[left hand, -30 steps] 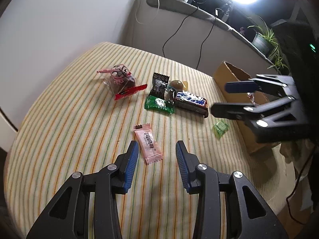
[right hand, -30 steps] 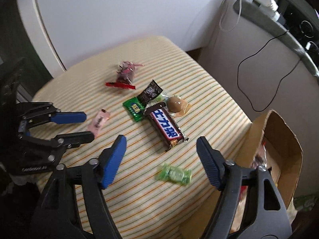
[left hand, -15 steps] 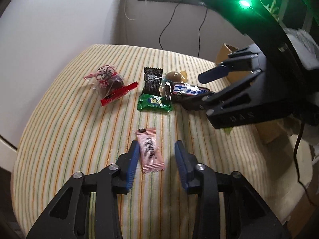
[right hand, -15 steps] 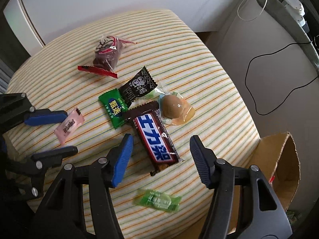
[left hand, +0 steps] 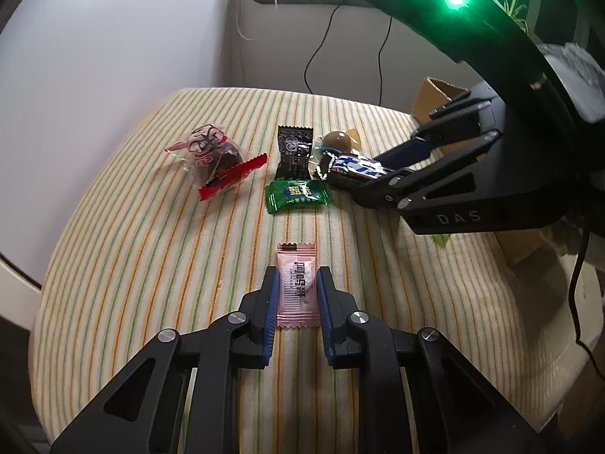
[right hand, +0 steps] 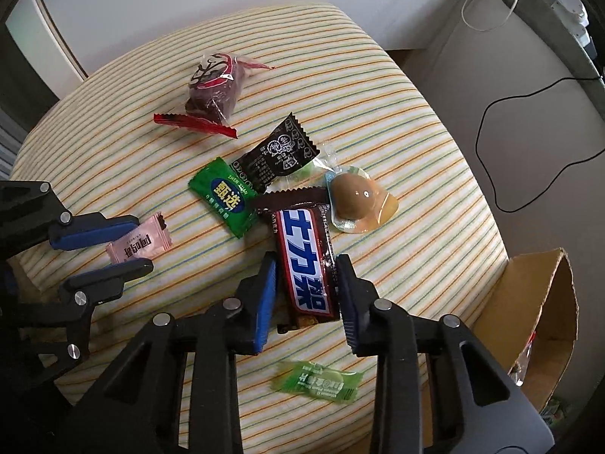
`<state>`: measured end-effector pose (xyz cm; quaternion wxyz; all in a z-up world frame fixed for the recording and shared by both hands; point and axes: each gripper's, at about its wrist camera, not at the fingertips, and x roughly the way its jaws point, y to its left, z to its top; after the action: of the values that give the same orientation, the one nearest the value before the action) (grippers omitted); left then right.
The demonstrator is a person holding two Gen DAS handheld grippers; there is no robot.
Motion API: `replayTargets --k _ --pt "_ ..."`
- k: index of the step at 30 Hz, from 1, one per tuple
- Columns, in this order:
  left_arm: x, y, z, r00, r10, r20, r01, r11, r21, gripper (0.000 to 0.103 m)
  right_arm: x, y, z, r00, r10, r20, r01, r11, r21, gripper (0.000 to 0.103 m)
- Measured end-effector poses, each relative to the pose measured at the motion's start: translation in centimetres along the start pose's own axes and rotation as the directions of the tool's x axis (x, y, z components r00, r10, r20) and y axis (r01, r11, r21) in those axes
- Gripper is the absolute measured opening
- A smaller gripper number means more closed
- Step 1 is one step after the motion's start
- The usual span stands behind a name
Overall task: Organize snacks
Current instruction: 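Carry the pink bar with the left tool and the chocolate bar with the right tool into the box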
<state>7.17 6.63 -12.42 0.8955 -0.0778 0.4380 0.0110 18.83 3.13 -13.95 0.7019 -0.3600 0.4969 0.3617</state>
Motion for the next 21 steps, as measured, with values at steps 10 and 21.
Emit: replayTargets --k 10,21 --pt "-1.9 0.4 -0.1 0.999 -0.023 0.039 0.024 0.999 -0.033 0.018 -3.4 -1.0 -2.4 0.995 0.024 0.098 -0.031 0.996 0.078 0.030" --pt "-3.7 -2.2 1.8 0.993 -0.080 0.089 0.081 0.997 -0.009 0.018 -8.3 -4.0 -6.5 0.974 0.021 0.224 -0.059 0.984 0.167 0.030"
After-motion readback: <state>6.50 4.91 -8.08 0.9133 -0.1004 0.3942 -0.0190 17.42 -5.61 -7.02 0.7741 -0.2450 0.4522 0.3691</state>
